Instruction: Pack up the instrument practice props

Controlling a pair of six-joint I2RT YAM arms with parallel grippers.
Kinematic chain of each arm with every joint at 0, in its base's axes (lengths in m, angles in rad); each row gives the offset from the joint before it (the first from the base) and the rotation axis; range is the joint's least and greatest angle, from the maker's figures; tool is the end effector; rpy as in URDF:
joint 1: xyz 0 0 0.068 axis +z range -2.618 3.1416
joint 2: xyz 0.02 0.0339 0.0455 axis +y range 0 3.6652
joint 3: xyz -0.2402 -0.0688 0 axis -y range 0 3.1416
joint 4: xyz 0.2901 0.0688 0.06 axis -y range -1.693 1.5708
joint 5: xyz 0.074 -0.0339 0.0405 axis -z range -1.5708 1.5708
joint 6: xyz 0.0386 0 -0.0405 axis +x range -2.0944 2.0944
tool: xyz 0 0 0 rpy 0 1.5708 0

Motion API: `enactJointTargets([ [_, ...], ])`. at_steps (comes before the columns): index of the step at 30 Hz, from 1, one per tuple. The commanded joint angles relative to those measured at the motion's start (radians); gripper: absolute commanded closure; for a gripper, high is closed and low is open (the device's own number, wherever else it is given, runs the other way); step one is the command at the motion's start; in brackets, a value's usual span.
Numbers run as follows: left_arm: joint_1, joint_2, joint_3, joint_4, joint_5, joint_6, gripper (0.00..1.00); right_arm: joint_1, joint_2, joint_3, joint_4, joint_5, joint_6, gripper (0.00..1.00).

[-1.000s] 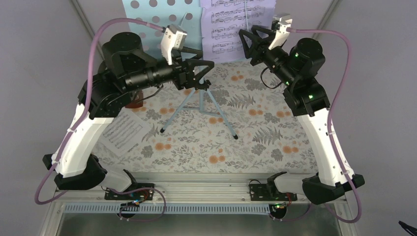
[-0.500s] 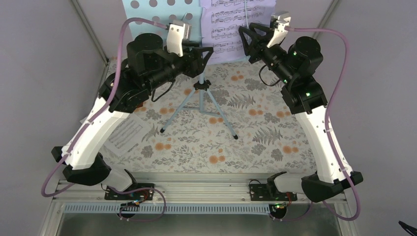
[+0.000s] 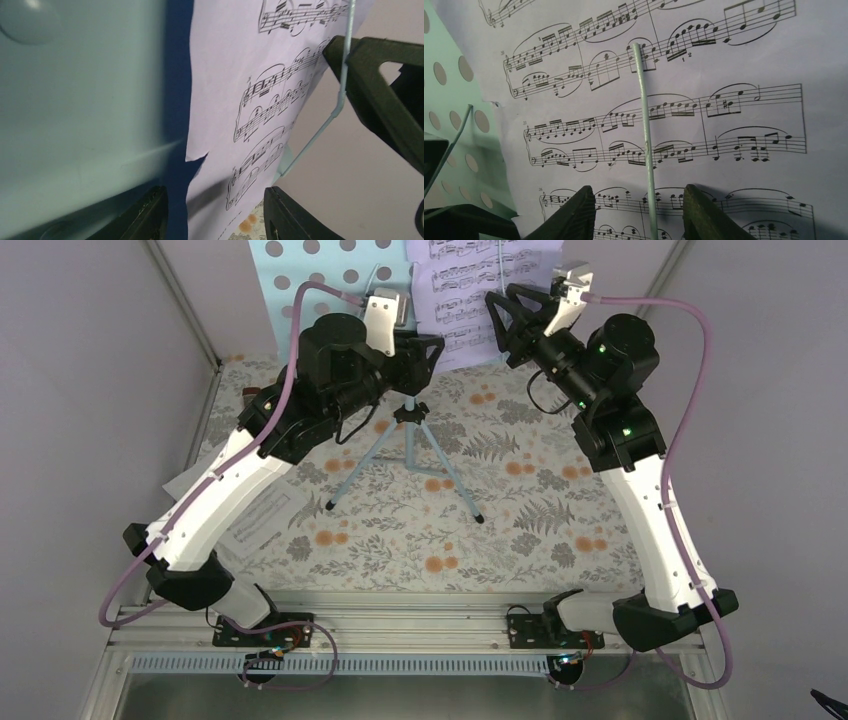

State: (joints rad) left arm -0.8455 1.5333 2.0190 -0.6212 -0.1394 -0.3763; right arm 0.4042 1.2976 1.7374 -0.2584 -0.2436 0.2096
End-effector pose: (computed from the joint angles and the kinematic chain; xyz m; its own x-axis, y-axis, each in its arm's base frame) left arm 0.2367 -0.2589 0.5269 -0.3221 -0.1853 -0.9284 0.5713 0.7439 -0.3467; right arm 0.2738 0.1272 0.5427 0.0374 0.2356 -0.9711 -0.6212 0.7667 0.1621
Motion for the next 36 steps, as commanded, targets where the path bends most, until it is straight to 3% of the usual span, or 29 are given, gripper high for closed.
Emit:
enactJointTargets([
  [1, -0.01, -0.009, -0.014, 0.051, -0.004, -0.014, 0.51, -0.007, 0.002, -0.004, 0.023, -0.02, -0.016, 0.59],
  [8, -0.012, -0.056, -0.101, 0.114, -0.011, -0.019, 0.51, -0.007, -0.006, -0.016, 0.034, -0.023, -0.02, 0.6],
  [18, -0.012, -0.041, -0.117, 0.261, 0.117, -0.046, 0.59, -0.007, 0.003, -0.008, 0.05, -0.026, -0.023, 0.63],
  [26, -0.012, -0.021, -0.103, 0.279, 0.12, -0.041, 0.61, -0.007, 0.038, 0.029, 0.051, -0.023, -0.025, 0.67],
  [31, -0.012, -0.026, -0.119, 0.312, 0.107, -0.031, 0.74, -0.007, 0.05, 0.036, 0.056, -0.02, -0.023, 0.72],
  [36, -0.012, -0.028, -0.124, 0.307, 0.083, -0.024, 0.97, -0.007, 0.039, 0.011, 0.094, -0.001, -0.025, 0.95],
])
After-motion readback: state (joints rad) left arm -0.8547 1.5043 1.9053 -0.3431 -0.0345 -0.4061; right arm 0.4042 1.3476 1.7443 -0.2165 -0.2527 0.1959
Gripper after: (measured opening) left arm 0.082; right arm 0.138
